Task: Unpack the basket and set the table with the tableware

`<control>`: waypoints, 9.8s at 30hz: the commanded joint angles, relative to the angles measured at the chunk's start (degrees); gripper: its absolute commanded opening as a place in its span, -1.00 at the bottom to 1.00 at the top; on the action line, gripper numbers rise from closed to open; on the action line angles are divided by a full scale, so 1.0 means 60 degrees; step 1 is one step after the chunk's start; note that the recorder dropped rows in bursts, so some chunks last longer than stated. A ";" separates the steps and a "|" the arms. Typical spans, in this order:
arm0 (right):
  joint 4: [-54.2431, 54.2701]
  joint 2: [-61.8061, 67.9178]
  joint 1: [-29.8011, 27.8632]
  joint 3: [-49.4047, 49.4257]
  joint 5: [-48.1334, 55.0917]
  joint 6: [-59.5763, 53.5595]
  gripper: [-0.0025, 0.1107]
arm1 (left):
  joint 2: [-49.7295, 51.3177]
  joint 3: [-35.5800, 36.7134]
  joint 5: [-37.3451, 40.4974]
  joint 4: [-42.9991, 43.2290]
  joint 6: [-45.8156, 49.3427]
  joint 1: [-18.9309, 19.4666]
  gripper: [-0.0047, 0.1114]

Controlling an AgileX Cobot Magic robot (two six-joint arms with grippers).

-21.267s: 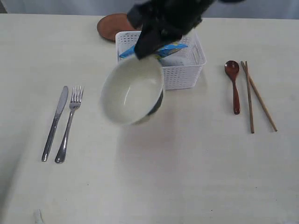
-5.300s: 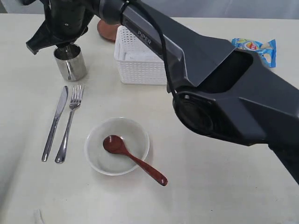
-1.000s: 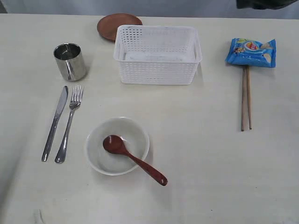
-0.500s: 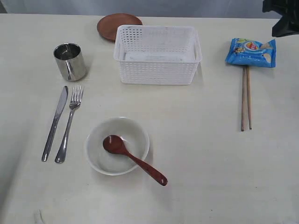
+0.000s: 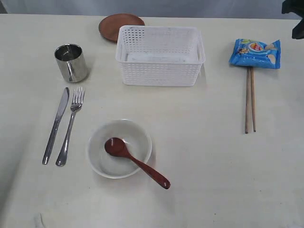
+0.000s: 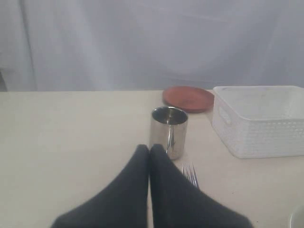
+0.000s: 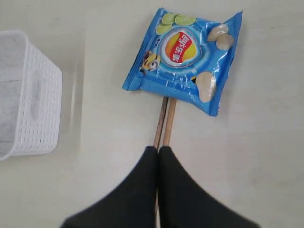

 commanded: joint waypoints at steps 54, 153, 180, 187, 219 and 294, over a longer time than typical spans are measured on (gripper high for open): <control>-0.2047 0.2976 0.2595 -0.1403 0.0964 0.2068 -0.96 | -0.0034 0.0027 -0.0061 -0.0048 0.0003 -0.0010 -0.92; -0.1011 -0.2584 0.2595 0.1630 0.2809 0.1916 -0.96 | 2.0832 -1.9565 0.5413 -0.2651 0.0865 -0.0010 -0.92; -0.0863 -0.3150 0.2595 0.2705 0.2811 0.1893 -0.96 | 2.4778 -2.2500 0.3047 -0.2009 0.0261 -0.0010 -0.91; -0.0825 -0.3150 0.2595 0.2726 0.2793 0.1893 -0.96 | 2.5167 -2.2500 0.2968 -0.1729 0.0366 -0.0010 -0.91; -0.0781 -0.3150 0.2595 0.2811 0.2751 0.1769 -0.96 | 2.5321 -2.3056 0.4168 0.1469 -0.2155 -0.0805 -0.92; -0.0685 -0.3150 0.2595 0.2811 0.2582 0.1357 -0.96 | 2.5498 -2.3056 0.5404 0.3484 -0.3734 -0.0997 -0.92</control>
